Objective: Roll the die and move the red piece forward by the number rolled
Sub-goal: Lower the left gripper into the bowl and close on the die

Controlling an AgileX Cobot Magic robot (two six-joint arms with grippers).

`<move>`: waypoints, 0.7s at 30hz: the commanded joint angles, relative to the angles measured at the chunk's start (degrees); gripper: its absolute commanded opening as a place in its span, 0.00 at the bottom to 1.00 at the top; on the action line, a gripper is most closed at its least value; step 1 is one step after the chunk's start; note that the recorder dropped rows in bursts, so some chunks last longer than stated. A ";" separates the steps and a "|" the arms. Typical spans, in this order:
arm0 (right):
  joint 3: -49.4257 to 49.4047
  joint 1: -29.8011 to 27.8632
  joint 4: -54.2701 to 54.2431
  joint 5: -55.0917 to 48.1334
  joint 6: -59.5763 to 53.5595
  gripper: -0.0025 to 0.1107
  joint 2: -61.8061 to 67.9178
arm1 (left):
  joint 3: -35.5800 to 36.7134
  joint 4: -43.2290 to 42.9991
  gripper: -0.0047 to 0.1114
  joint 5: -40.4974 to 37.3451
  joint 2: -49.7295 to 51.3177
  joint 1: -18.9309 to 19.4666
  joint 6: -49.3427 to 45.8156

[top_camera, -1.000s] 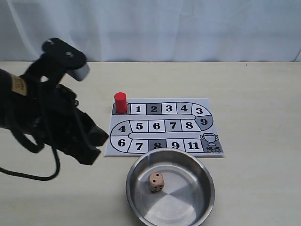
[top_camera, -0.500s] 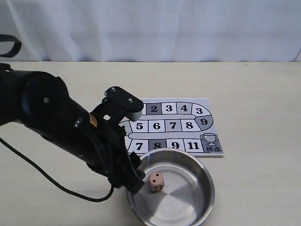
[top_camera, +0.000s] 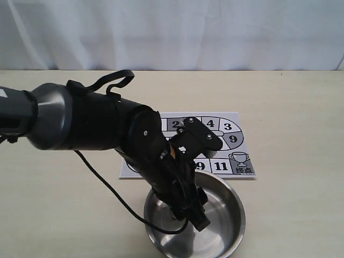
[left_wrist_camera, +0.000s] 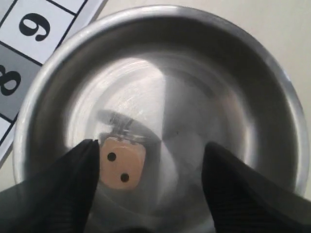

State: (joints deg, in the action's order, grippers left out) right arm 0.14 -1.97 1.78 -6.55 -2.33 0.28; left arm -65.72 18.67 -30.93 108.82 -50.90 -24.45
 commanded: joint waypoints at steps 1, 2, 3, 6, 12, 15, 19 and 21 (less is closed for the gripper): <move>-0.14 0.14 0.45 -0.37 0.17 0.06 -0.28 | -0.46 -4.25 0.54 0.21 1.16 -0.32 0.34; -0.14 0.14 0.45 -0.37 0.17 0.06 -0.28 | -0.46 -4.91 0.54 0.44 1.49 -0.32 0.34; -0.14 0.14 0.45 -0.37 0.17 0.06 -0.28 | -0.46 -4.91 0.54 0.71 1.60 -0.32 0.34; -0.14 0.14 0.45 -0.37 0.17 0.06 -0.28 | -0.46 -4.91 0.54 1.99 2.10 -0.32 0.34; -0.14 0.14 0.45 -0.37 0.17 0.06 -0.28 | -0.35 -5.04 0.54 2.48 2.86 -0.32 0.34; -0.14 0.14 0.45 -0.37 0.17 0.06 -0.28 | -0.35 -5.15 0.54 2.23 2.86 -0.32 0.34; -0.14 0.14 0.45 -0.37 0.17 0.06 -0.28 | -0.35 -6.24 0.54 2.23 2.86 -0.32 0.34; -0.14 0.14 0.45 -0.37 0.17 0.06 -0.28 | -0.24 -6.23 0.54 2.23 2.86 -0.32 0.34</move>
State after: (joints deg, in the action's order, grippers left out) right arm 0.14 -1.97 1.78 -6.55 -2.33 0.28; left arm -65.72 12.67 -29.16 111.64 -50.90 -24.45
